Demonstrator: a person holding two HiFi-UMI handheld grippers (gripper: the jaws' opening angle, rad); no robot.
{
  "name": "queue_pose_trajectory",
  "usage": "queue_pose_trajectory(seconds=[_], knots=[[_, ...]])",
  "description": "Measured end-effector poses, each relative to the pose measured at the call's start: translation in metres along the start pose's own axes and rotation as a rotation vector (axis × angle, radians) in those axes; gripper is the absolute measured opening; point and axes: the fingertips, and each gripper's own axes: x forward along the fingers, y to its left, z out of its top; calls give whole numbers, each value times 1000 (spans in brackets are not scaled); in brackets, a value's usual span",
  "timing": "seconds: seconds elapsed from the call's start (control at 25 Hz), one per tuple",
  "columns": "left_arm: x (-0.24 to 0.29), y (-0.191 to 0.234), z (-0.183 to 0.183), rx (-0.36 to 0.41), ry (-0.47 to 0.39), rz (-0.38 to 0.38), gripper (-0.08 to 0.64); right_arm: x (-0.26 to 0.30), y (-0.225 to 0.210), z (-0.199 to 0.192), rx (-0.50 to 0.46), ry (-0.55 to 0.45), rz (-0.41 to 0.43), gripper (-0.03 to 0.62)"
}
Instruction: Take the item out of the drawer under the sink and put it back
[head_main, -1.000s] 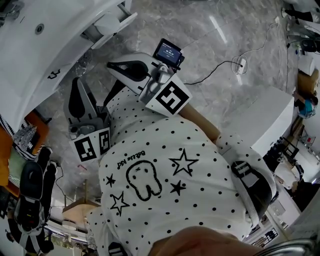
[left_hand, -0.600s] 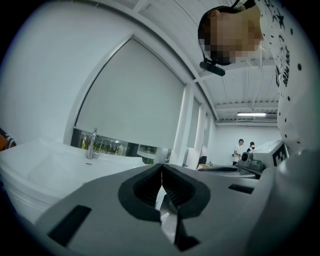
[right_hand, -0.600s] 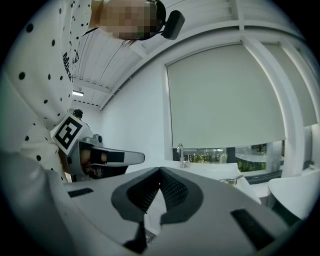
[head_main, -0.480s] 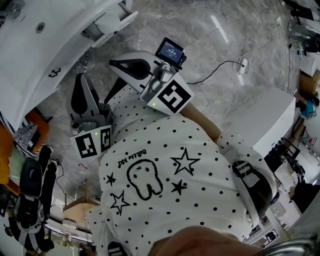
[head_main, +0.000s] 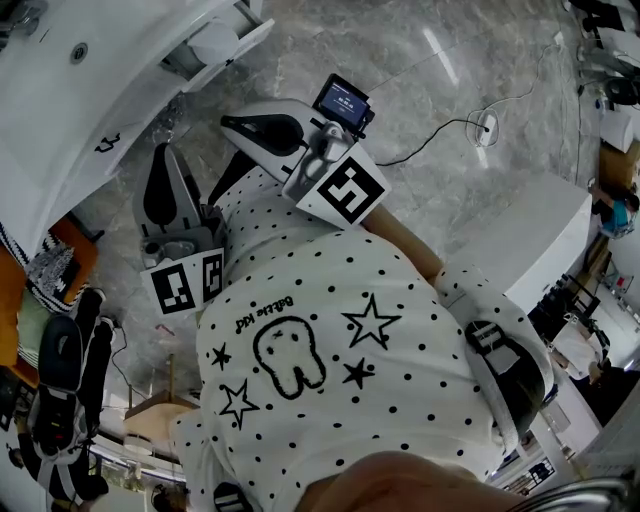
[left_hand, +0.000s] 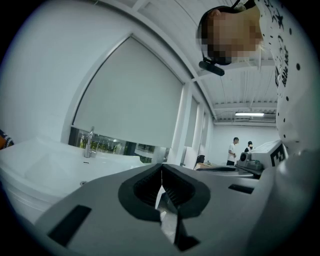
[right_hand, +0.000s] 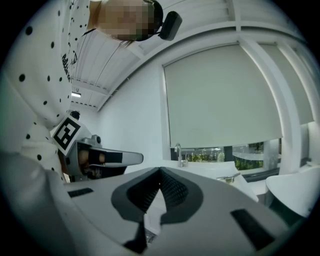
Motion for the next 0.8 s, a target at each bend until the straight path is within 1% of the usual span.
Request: queue_pose_trajectory(seconds=[0.28,0.8], knots=[[0,1,-1,-6,4,5,5,-1,-2,0,17,-2,-8,12],[0,2,-2,-7,6,8,5,-1,-3,2,-2,-14,-8,12]])
